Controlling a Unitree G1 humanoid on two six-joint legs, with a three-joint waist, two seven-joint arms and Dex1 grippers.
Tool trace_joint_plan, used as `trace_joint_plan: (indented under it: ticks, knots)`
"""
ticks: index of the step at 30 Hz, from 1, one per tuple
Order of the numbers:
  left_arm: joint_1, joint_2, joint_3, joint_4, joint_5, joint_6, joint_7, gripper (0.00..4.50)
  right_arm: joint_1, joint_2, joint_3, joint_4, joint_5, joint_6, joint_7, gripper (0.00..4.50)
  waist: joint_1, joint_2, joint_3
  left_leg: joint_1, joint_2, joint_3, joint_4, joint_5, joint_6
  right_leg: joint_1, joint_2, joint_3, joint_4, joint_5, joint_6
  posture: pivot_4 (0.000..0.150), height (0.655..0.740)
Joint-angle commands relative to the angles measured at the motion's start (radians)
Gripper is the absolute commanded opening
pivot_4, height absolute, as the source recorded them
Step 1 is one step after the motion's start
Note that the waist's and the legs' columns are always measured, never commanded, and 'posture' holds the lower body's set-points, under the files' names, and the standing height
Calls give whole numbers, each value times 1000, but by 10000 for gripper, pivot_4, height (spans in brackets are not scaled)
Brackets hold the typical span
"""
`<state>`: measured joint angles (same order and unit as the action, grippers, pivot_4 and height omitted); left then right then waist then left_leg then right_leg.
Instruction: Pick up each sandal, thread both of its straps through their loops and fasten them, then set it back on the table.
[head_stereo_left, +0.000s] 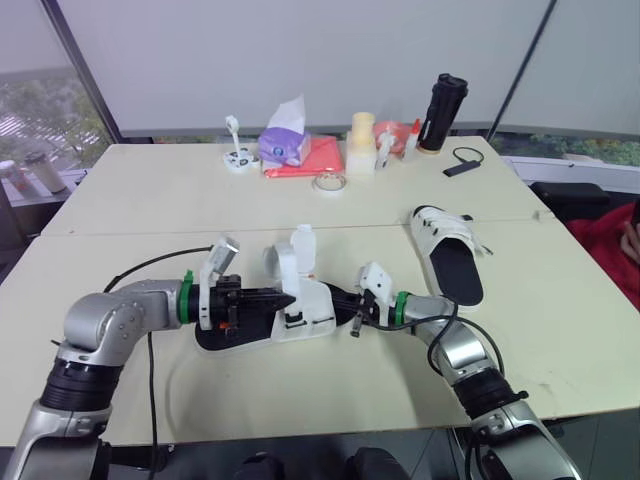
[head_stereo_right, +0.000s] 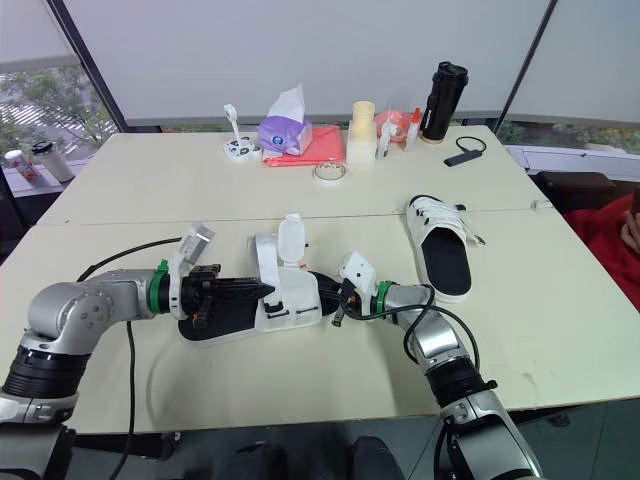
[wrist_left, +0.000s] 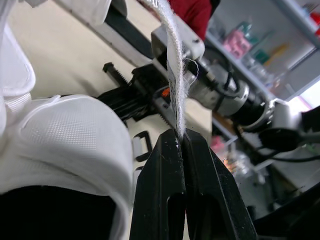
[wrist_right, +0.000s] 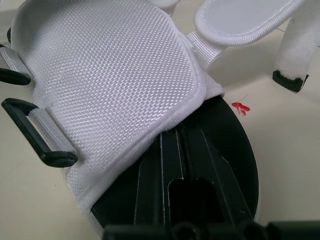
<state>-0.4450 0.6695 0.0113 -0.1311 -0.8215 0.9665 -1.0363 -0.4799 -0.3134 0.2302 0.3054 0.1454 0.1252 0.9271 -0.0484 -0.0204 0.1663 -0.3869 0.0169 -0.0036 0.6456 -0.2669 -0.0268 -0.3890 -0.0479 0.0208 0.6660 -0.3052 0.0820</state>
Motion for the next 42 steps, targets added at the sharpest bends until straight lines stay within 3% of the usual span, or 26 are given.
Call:
trace_joint_plan:
  ticks: [1,10,29,36,42]
  knots:
    - [9,-10,-7,-19,39,-61,4,389,34,4,40,39,-43,42,-14,0,1,0,0,0,0,0,0,0,0,0,0,0,0,0,0,1500,7400]
    - [47,-21,-36,-28,110,-151,3,389,30,7,38,43,-43,39,-16,0,2,0,0,0,0,0,0,0,0,0,-1,0,0,0,0,1500,7400]
    - [67,2,3,-72,34,-69,7,389,31,15,41,46,-45,40,-22,0,1,0,0,0,0,0,-1,0,0,0,-2,0,0,0,-1,1500,7400]
    - [122,33,-85,-62,214,-256,-19,389,30,20,39,52,-45,35,-27,0,0,0,0,0,0,0,-3,0,0,-1,-2,0,-1,0,-3,1500,7400]
    - [120,25,-93,-85,222,-285,-31,389,26,23,38,59,-44,34,-30,0,0,1,0,0,0,0,-4,0,0,-1,-4,-1,-2,-1,-5,1500,7400]
